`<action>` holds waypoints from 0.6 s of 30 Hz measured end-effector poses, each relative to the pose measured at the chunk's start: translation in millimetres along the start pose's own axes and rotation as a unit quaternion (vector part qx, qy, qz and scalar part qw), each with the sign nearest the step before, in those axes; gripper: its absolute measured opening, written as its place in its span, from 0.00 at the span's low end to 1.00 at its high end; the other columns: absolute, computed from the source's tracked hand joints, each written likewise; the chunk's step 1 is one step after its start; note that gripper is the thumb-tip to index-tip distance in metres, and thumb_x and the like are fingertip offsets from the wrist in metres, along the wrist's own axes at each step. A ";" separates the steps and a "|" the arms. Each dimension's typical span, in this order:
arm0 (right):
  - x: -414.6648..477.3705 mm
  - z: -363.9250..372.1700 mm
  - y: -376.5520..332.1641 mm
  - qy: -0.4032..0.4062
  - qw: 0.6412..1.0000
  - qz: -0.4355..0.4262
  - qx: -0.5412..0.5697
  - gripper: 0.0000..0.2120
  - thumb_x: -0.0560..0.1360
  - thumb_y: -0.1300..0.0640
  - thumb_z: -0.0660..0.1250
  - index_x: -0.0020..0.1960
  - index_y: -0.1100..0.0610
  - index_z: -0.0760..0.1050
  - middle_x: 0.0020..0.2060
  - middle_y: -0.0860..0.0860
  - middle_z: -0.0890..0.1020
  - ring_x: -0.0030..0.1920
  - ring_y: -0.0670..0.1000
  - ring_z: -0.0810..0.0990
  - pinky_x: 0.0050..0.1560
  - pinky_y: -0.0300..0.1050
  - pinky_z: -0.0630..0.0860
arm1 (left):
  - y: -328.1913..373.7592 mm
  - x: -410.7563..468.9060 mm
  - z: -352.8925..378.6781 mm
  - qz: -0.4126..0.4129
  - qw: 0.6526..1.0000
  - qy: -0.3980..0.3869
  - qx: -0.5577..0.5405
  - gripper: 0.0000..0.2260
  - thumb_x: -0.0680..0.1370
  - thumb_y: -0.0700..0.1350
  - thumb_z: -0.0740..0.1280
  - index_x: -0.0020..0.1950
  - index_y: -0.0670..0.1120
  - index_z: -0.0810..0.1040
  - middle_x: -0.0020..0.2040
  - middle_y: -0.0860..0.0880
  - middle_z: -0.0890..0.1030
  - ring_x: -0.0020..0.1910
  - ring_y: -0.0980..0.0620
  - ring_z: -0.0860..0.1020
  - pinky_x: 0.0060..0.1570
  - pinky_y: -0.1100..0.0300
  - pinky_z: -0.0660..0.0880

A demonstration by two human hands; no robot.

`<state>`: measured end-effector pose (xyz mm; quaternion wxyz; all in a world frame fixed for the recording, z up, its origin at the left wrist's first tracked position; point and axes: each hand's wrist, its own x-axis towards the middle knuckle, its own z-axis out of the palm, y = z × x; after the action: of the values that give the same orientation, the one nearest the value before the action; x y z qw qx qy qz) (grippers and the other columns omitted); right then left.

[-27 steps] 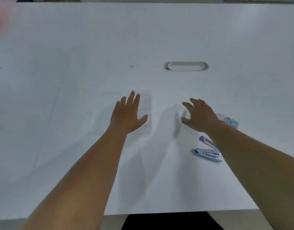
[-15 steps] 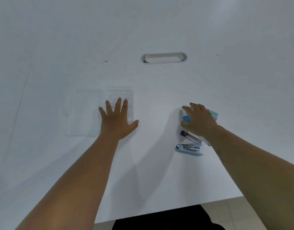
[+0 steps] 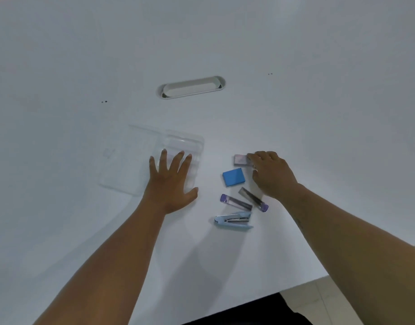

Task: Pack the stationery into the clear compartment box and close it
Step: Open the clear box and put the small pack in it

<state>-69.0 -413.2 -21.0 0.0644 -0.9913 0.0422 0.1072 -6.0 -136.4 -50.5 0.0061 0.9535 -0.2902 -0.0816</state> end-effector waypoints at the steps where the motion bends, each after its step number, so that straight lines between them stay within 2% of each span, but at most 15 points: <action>1: -2.0 2.0 4.7 0.002 1.000 -0.001 0.000 0.20 0.76 0.62 0.60 0.67 0.55 0.67 0.62 0.54 0.76 0.61 0.59 0.73 0.57 0.52 0.74 | 8.9 2.5 0.9 0.010 1.000 0.005 -0.001 0.39 0.70 0.67 0.55 0.76 0.49 0.54 0.76 0.45 0.60 0.74 0.34 0.52 0.68 0.30 0.49; 6: -12.7 12.3 17.3 0.006 0.999 0.016 0.042 0.22 0.78 0.58 0.60 0.71 0.54 0.62 0.66 0.54 0.72 0.62 0.59 0.71 0.56 0.52 0.74 | 35.9 7.8 1.9 0.022 1.000 0.011 0.000 0.38 0.70 0.68 0.56 0.75 0.50 0.57 0.75 0.46 0.62 0.73 0.35 0.56 0.68 0.31 0.51; 10: -15.0 14.5 28.9 0.008 0.998 0.034 0.058 0.21 0.78 0.56 0.61 0.70 0.54 0.63 0.64 0.54 0.73 0.59 0.57 0.72 0.54 0.51 0.76 | 48.6 21.5 -7.7 0.002 0.999 0.040 -0.008 0.32 0.71 0.66 0.59 0.70 0.49 0.66 0.70 0.46 0.71 0.67 0.40 0.67 0.64 0.36 0.59; 14: -17.5 12.5 46.3 -0.002 0.998 0.035 0.053 0.21 0.75 0.56 0.66 0.66 0.57 0.67 0.60 0.56 0.74 0.56 0.58 0.73 0.51 0.53 0.76 | 75.3 48.2 -18.4 0.066 0.996 0.057 -0.023 0.27 0.72 0.60 0.62 0.67 0.49 0.69 0.65 0.47 0.74 0.63 0.42 0.69 0.59 0.40 0.64; 18: -24.4 12.2 68.2 0.032 0.997 0.064 0.041 0.14 0.74 0.63 0.62 0.59 0.59 0.73 0.53 0.57 0.77 0.49 0.60 0.74 0.42 0.53 0.75 | 103.4 73.8 -26.0 0.129 0.990 0.061 -0.016 0.22 0.71 0.55 0.67 0.63 0.48 0.73 0.62 0.47 0.76 0.63 0.41 0.70 0.58 0.41 0.64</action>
<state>-101.9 -477.1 -35.5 0.0968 -0.9859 0.1119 0.0778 1.4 -264.2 -30.0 0.0497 0.9110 -0.4085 -0.0261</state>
